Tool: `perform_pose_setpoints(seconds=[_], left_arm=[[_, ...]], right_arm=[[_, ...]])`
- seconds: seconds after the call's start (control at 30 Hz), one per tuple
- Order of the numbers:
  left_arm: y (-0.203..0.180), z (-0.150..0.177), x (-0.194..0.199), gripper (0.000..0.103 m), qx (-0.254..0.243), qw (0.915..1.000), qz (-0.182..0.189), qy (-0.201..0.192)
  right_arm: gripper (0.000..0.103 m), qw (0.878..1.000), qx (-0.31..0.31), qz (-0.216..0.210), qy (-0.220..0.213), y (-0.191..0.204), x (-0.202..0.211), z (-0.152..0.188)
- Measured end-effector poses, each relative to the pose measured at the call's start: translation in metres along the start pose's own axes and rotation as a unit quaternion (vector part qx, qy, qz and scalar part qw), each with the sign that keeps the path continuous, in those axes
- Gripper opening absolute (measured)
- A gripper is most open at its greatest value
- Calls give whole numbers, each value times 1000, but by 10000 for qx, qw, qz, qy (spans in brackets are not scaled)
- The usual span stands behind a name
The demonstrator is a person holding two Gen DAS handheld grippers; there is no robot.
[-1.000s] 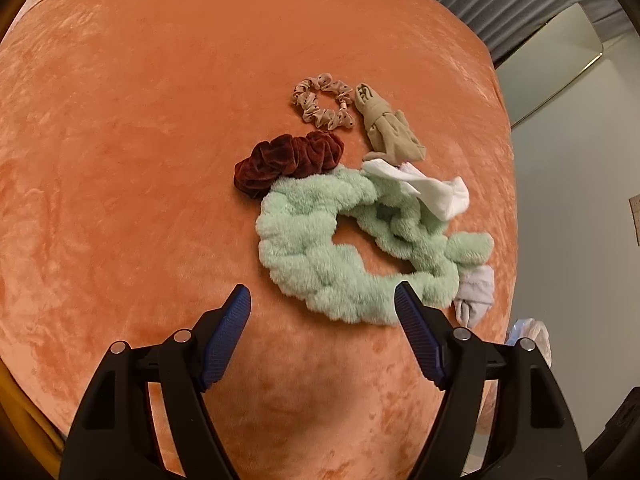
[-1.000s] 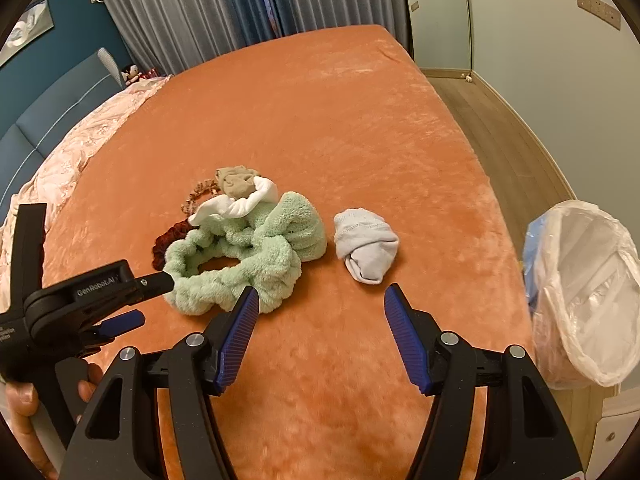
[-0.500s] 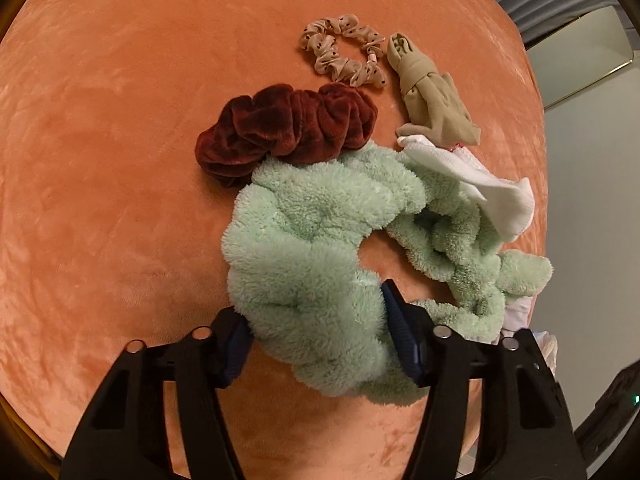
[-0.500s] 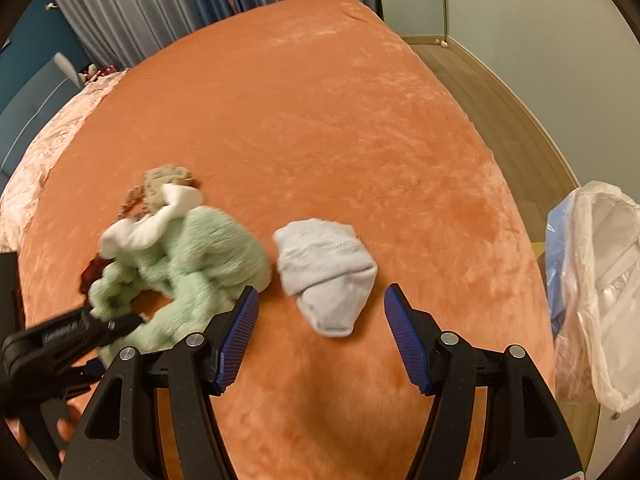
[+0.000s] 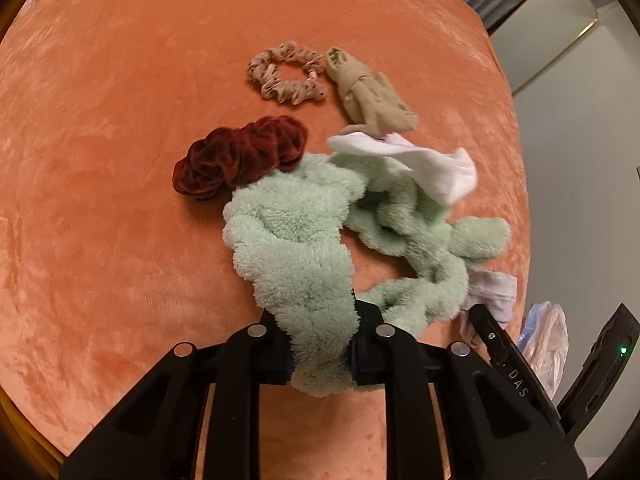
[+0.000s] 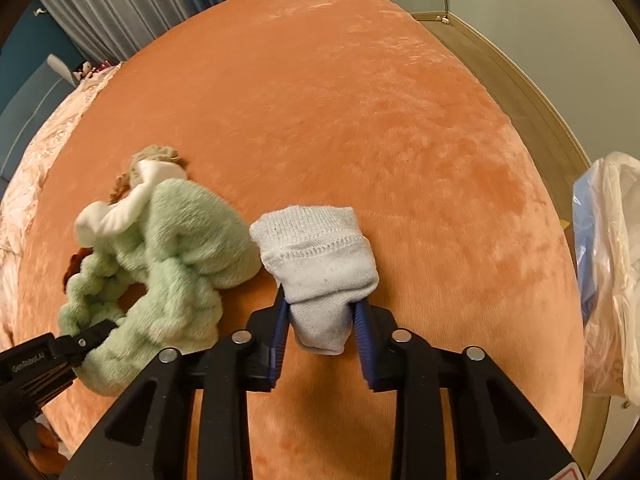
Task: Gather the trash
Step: 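Grasp the mint-green scrunchie with the left tool while the right tool grasps the white sock, then carry the green scrunchie and white sock with both tools over the bin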
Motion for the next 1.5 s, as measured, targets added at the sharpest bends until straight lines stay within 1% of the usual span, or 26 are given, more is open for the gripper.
perform_pose_setpoints(seconds=[0.1, 0.27, 0.47, 0.67, 0.8, 1.03, 1.23, 1.5], left_arm=[[-18, 6, 8, 18, -142, 9999, 76, -33], [-53, 19, 24, 17, -443, 9987, 226, -113], [-99, 36, 55, 17, -867, 9946, 477, -303], [-150, 55, 88, 16, -1311, 9872, 762, -487], [-185, 68, 110, 16, -1650, 9798, 938, -629], [-235, 92, 138, 16, -2125, 9668, 1163, -819], [-267, 112, 141, 16, -2363, 9602, 1257, -802], [-304, 133, 123, 16, -2802, 9498, 1251, -613]], right_arm=[[27, 9998, -117, -158, -34, -3, 15, 9], [27, 9991, -167, -316, -236, -8, 49, 20], [27, 9963, -314, -476, -638, -28, 99, 21], [27, 9922, -505, -580, -984, -57, 144, 22], [27, 9890, -595, -611, -1211, -76, 169, 27], [27, 9841, -789, -623, -1462, -111, 197, 37], [27, 9804, -959, -599, -1614, -140, 214, 46], [27, 9761, -1210, -511, -1733, -173, 224, 47]])
Point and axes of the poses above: each gripper's, at about its wrist camera, not at the fingertips, and x roughly against the way its jaws point, y to its left, z to its underside, the point moved 9 cm from there along -x, roughly the way its jaws point, and after that the axes turned 15 degrees about z, right-handed, at the moved point
